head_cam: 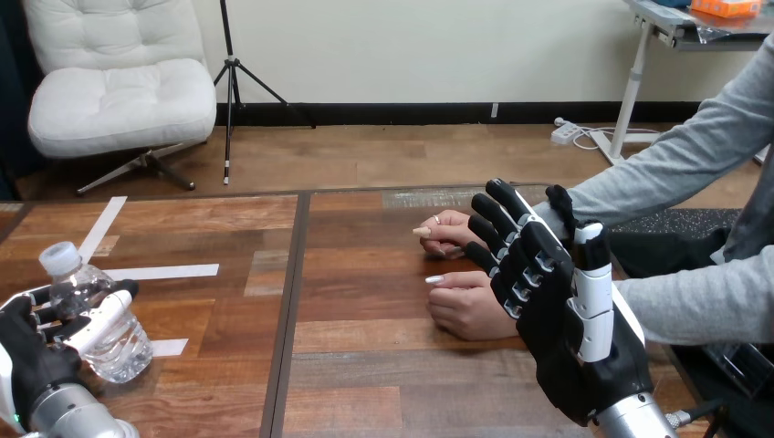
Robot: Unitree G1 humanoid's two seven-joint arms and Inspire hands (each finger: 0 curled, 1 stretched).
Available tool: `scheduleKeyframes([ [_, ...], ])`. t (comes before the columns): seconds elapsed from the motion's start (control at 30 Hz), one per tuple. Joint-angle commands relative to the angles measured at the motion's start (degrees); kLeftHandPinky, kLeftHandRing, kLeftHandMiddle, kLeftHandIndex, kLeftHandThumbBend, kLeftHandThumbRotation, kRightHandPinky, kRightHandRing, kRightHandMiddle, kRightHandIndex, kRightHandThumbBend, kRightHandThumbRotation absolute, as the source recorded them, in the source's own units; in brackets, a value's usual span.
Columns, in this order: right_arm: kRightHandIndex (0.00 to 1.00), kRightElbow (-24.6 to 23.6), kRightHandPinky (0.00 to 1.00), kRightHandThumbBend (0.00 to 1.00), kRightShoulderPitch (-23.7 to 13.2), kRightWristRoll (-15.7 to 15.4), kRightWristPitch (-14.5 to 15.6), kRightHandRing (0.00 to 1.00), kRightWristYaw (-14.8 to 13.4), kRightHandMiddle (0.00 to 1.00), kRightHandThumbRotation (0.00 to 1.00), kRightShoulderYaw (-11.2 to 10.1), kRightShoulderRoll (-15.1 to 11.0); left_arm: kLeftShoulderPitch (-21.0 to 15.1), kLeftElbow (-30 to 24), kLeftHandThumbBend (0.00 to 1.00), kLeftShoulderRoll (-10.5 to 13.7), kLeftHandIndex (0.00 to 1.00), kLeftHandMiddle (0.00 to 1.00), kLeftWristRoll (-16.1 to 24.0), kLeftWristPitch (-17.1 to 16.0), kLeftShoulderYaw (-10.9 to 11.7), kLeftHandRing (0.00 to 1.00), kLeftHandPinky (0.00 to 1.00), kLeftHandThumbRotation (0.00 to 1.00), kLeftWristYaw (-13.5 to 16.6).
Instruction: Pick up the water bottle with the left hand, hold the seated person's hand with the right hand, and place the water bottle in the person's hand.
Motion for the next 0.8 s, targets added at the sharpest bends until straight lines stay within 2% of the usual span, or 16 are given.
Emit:
scheduleKeyframes([
  [0.0, 0.97, -1.8, 1.00, 0.84, -3.1, 0.8, -1.2, 0.99, 0.1, 0.97, 1.00, 0.0, 0.4, -2.4, -0.6, 0.75, 1.5, 0.47, 0.45, 0.8, -0.9, -1.0, 0.41, 0.37, 0.00, -0.4],
  [0.3, 0.97, -2.0, 1.00, 0.83, -3.0, 0.6, -1.1, 1.00, 0.0, 0.97, 1.00, 0.1, 0.3, -2.4, -0.9, 0.74, 1.3, 0.47, 0.46, 0.2, -0.8, -0.7, 0.41, 0.37, 0.00, -1.1],
  [0.77, 0.97, -1.7, 1.00, 0.82, -3.3, 0.8, -1.0, 1.00, 0.2, 0.98, 1.00, 0.1, 0.3, -1.4, -0.9, 0.75, 2.0, 0.47, 0.45, 2.7, -4.7, -2.0, 0.41, 0.36, 0.00, -0.4],
])
